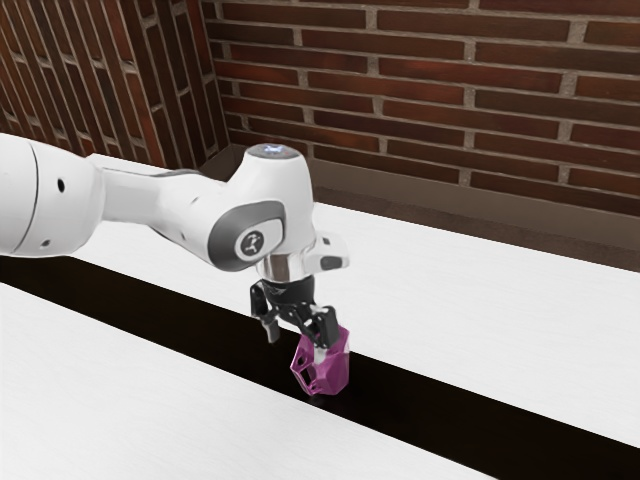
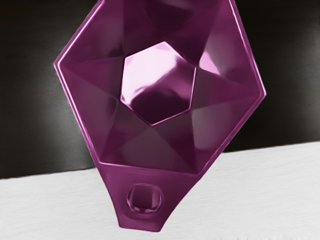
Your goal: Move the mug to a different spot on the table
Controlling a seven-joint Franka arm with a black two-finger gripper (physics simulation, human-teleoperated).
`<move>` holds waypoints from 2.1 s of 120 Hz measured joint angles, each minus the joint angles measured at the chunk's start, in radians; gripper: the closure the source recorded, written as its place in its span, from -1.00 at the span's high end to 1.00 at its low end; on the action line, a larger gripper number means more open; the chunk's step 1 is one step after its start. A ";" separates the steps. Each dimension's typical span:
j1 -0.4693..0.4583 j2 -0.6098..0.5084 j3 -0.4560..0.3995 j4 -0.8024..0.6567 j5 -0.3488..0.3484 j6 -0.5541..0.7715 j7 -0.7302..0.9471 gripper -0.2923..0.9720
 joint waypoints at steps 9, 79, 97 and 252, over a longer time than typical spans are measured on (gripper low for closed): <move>-0.001 0.003 0.000 -0.002 0.014 0.005 0.059 0.54; 0.004 0.130 0.031 -0.023 -0.059 0.165 0.352 0.54; 0.003 0.143 0.033 -0.014 -0.072 0.198 0.398 0.54; 0.000 0.171 0.025 -0.018 -0.119 0.216 0.309 0.37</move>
